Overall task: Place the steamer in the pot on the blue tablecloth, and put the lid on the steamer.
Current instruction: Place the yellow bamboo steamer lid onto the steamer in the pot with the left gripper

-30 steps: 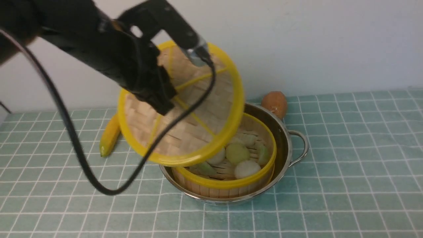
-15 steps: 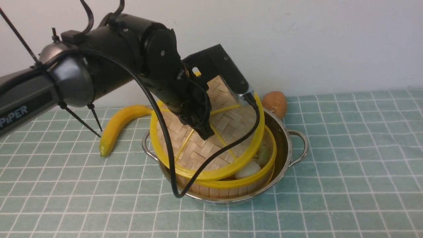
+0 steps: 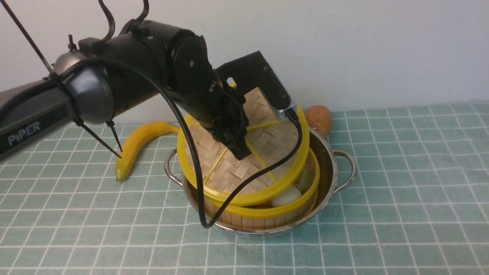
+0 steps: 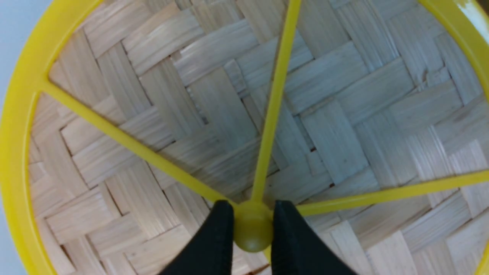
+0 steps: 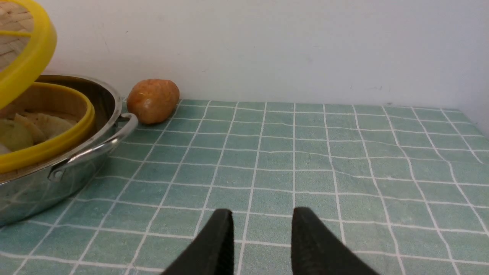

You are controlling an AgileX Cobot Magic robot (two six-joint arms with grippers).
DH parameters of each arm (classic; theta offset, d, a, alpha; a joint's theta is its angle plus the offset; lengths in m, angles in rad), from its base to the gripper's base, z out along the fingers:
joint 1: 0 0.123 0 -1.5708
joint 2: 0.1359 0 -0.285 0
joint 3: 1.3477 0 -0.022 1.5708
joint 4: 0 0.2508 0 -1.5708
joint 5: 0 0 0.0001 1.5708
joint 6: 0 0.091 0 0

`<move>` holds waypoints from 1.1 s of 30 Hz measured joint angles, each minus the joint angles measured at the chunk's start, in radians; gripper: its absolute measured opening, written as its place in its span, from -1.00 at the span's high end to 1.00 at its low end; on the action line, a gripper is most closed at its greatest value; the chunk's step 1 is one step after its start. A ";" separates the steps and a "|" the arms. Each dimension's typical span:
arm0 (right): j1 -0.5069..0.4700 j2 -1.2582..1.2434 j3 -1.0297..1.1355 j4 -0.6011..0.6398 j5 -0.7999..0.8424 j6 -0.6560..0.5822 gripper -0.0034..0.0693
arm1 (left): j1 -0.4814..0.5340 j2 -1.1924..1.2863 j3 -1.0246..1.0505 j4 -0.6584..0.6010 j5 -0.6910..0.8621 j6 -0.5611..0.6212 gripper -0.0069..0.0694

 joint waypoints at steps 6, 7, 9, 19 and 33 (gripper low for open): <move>0.000 0.000 0.000 0.000 0.000 0.000 0.25 | 0.000 0.000 0.000 -0.061 0.002 0.061 0.51; 0.000 0.000 0.000 0.000 0.000 0.000 0.25 | 0.000 0.000 0.000 -0.074 0.007 0.076 0.51; 0.000 0.000 0.000 0.000 0.000 0.000 0.25 | 0.000 0.000 0.000 -0.079 0.008 0.088 0.51; 0.000 0.000 0.000 0.000 0.000 0.000 0.25 | 0.000 0.046 -0.002 -0.082 0.019 0.095 0.51; 0.000 0.000 0.000 0.000 0.000 0.000 0.25 | 0.000 0.055 -0.007 -0.085 0.025 0.095 0.51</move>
